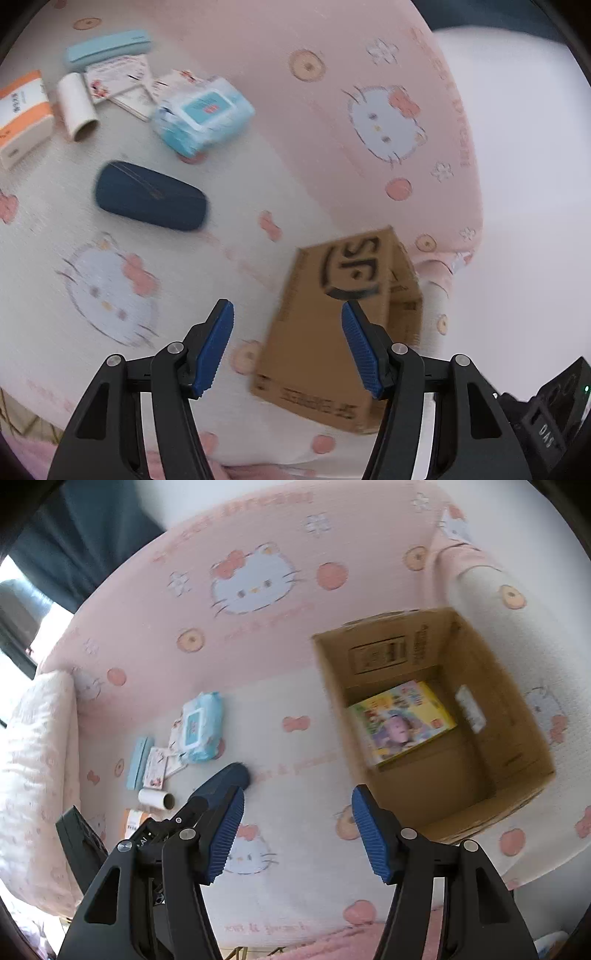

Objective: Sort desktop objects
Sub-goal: 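Reach the right gripper to the blue baby wipes pack and close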

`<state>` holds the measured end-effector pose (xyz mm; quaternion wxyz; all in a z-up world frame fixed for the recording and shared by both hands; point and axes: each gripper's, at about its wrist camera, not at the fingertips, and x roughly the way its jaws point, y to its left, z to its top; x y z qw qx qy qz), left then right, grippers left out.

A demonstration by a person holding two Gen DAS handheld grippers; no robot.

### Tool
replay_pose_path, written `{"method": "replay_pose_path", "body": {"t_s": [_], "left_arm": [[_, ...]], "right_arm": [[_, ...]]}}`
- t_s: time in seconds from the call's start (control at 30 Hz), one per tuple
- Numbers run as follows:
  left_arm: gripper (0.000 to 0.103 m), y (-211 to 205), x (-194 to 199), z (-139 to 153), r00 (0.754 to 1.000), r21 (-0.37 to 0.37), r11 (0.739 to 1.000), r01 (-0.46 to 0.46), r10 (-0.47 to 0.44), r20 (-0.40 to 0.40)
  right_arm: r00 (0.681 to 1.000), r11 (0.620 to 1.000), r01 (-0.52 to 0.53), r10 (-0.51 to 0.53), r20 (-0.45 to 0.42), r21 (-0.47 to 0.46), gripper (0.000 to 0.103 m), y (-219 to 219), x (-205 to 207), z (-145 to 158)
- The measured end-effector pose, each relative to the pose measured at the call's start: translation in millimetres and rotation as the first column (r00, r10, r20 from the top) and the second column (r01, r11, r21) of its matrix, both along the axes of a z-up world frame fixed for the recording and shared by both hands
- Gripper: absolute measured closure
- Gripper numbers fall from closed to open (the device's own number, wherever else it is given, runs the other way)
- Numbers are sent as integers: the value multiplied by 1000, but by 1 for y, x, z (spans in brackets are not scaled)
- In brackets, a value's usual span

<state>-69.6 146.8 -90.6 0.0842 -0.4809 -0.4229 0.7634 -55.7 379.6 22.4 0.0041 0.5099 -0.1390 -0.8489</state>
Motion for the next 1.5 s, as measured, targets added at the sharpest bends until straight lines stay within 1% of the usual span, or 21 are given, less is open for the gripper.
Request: {"method": "replay_pose_path", "body": {"t_s": [0.13,0.3,0.4,0.47,0.53,0.63,0.7,0.83,0.93,1.0,1.1,1.13,1.2,1.3,1.5], "left_arm": [[38,-41,5,-20,1000,-76,997,6,-6,-3],[38,-89,3,-48,1000,-81,997,15,-13,23],[38,-111,-4,-56,999,-115,992,47,-47,7],[38,-122,-9,-57,995,-154,984,94,-97,-16],[38,-131,-11,-57,990,-188,974,128,-138,-39],[38,-144,-15,-59,982,-209,965,158,-176,-71],[38,-152,-20,-64,982,-199,966,162,-178,-65],[38,-168,-37,-81,986,-141,977,159,-165,-30],[38,-173,-57,-91,987,-143,977,156,-159,-7],[38,-174,-71,-94,987,-155,975,157,-159,-2],[38,-172,-91,-94,983,-147,973,176,-181,-16],[38,-172,-96,-95,984,-137,975,174,-178,-19],[38,-172,-105,-97,986,-114,980,164,-168,-22],[38,-171,-121,-105,990,-83,987,138,-139,-7],[38,-165,-160,-127,996,23,996,80,-81,21]], "right_arm": [[998,998,-54,55,26,-26,44,-42,-1,-25],[990,993,-100,105,90,-60,44,-93,-11,-71],[990,992,-97,104,90,-77,44,-114,-18,-94],[992,991,-92,99,76,-93,44,-125,-23,-108],[994,989,-70,80,73,-128,44,-132,-27,-122],[996,981,-35,49,72,-189,44,-137,-32,-138],[996,976,-24,41,74,-217,44,-140,-36,-146],[998,968,-38,51,44,-250,44,-144,-45,-155],[997,954,-69,75,9,-292,44,-144,-56,-161],[996,932,-76,84,7,-355,44,-144,-67,-171],[997,909,-58,70,14,-412,44,-143,-81,-185],[998,906,-51,63,15,-421,44,-142,-85,-190],[999,911,-34,45,19,-412,44,-142,-93,-199],[999,911,-20,34,26,-411,44,-141,-104,-209],[1000,887,-5,14,15,-463,44,-139,-131,-224]]}}
